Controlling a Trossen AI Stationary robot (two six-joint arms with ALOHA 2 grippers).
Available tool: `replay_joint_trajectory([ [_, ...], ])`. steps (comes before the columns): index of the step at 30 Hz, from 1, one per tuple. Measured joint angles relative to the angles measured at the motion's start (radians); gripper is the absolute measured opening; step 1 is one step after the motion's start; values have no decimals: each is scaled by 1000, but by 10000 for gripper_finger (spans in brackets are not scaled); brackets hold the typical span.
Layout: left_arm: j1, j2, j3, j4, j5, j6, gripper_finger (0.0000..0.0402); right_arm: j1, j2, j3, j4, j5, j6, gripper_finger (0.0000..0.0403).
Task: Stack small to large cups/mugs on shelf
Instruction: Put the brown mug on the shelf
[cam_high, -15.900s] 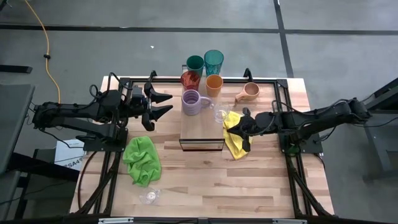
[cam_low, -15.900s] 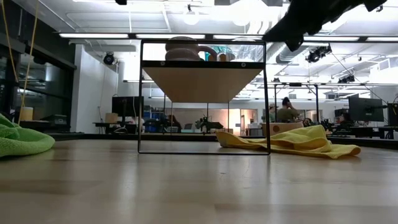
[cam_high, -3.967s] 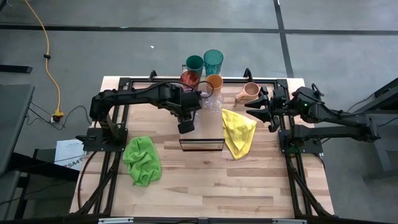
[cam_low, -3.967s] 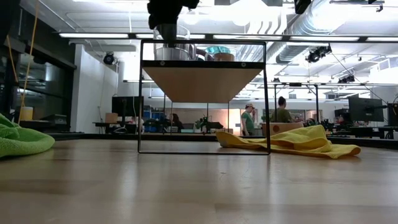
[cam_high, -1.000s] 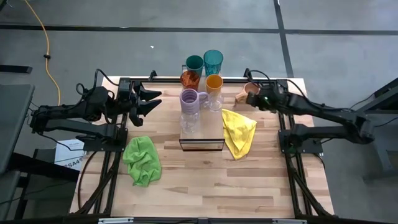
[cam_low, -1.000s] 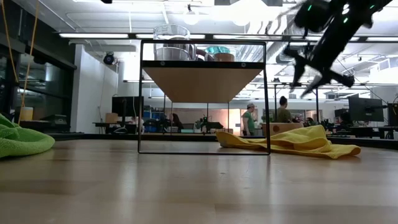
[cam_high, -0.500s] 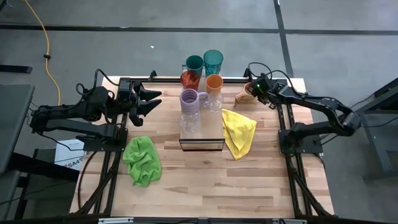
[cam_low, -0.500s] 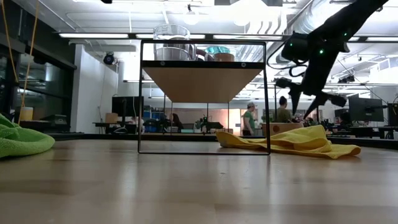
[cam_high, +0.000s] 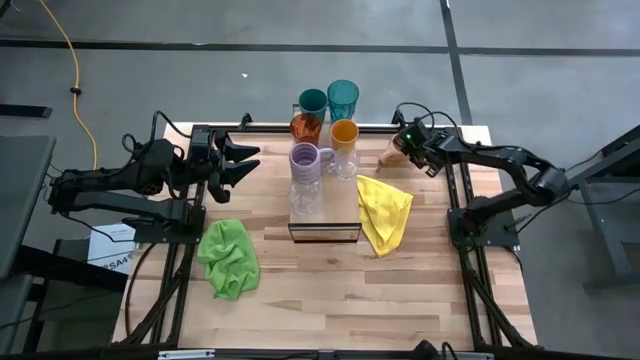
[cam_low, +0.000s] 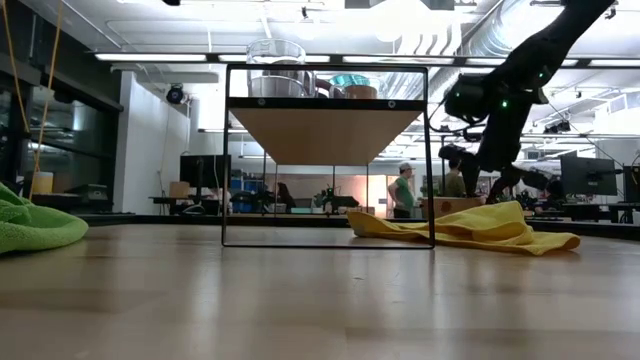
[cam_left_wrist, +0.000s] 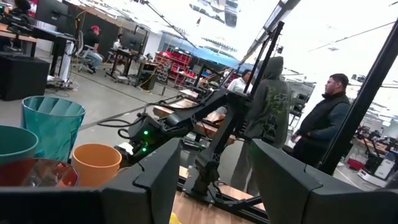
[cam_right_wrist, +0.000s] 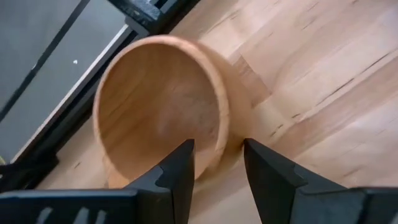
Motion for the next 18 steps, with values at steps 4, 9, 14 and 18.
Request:
replay_joint_trajectory([
  [4, 0, 0, 0, 0, 0, 1, 182, -10, 26, 0, -2, -1, 4, 131],
  [9, 0, 0, 0, 0, 0, 1, 182, -22, 41, 0, -8, -23, -29, 126],
  [14, 0, 0, 0, 0, 0, 0, 182, -41, 41, 0, -11, -23, -83, 86],
  [18, 0, 0, 0, 0, 0, -1, 182, -50, 41, 0, -21, -23, -137, 23],
])
